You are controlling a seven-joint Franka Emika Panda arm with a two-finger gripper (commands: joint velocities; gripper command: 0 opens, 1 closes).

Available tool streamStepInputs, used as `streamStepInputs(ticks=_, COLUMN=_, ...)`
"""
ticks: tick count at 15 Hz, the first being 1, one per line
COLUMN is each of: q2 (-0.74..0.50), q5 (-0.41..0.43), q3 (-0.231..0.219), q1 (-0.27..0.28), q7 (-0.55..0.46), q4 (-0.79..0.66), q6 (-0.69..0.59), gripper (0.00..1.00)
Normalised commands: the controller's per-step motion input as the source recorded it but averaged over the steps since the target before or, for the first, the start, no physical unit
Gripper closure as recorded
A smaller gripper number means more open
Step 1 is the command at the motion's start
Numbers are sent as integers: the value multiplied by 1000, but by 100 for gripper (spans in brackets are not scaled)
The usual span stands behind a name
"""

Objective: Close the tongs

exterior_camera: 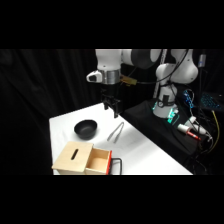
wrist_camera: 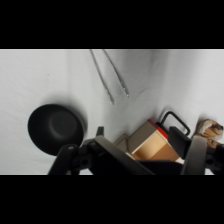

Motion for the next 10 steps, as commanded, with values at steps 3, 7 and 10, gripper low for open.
streamStepInputs(ticks=3, q2=5, q5=-34, q3=-21, q1=-39, q7=-64, q4=-74, q6=72, gripper=0)
streamStepInputs(ticks=7, q2=-91, q5=-77, q3=-79, q1=-99, q7=-209, q4=-261, q6=211, gripper=0)
streamStepInputs(ticks=10, q2=-197, q5=-62, q3=-92, q1=-120, q7=-372, q4=-410, q6=301, gripper=0)
